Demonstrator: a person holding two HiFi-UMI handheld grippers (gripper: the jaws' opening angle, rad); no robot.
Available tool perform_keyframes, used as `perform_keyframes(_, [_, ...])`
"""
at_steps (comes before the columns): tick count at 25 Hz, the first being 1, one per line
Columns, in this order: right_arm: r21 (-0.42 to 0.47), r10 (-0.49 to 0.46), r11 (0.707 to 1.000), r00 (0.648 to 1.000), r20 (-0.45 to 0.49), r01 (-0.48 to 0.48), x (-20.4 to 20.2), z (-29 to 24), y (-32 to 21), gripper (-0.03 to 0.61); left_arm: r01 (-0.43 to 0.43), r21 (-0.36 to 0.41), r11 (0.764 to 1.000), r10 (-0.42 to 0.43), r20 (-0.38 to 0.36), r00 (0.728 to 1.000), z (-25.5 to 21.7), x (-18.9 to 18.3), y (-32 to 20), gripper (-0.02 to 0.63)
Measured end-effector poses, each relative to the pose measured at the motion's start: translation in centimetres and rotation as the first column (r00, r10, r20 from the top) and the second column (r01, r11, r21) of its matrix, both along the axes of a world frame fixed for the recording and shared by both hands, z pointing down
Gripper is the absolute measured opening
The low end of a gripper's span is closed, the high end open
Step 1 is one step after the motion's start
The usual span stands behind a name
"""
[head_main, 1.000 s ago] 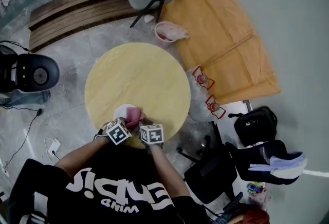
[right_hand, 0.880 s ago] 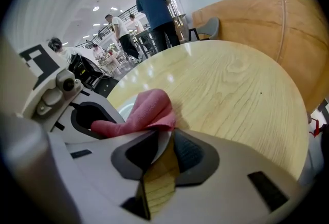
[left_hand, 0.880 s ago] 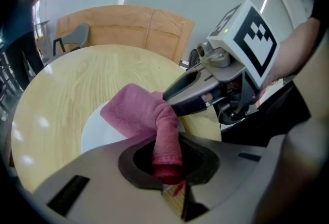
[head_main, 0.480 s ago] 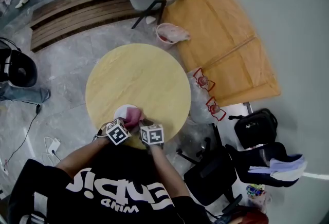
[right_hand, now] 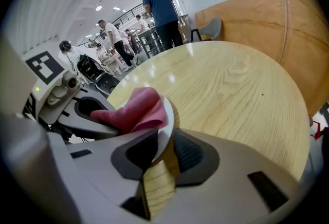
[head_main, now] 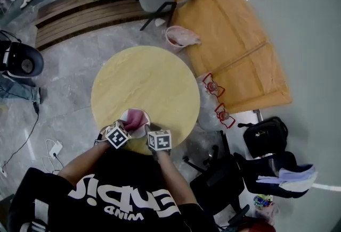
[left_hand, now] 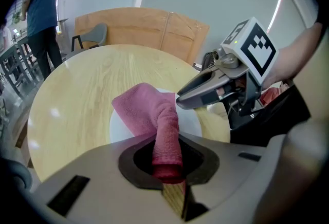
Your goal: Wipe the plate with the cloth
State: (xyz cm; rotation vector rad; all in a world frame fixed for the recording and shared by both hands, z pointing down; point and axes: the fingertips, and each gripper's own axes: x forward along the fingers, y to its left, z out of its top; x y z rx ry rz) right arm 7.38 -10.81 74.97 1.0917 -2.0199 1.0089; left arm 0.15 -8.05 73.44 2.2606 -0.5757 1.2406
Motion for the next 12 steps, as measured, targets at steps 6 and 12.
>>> perform_keyframes(6, [0.005,0.002,1.0,1.0,0.009,-0.002,0.0,0.1,0.0,0.11,0.038,0.005,0.999,-0.038,0.008,0.999,0.0,-1.1,-0.3,0.051])
perform_keyframes(12, [0.005,0.001,1.0,1.0,0.014,-0.001,0.0,-0.1,0.0,0.11,0.065,0.019,0.998,-0.065,0.022,0.998,-0.4,-2.2,-0.8,0.052])
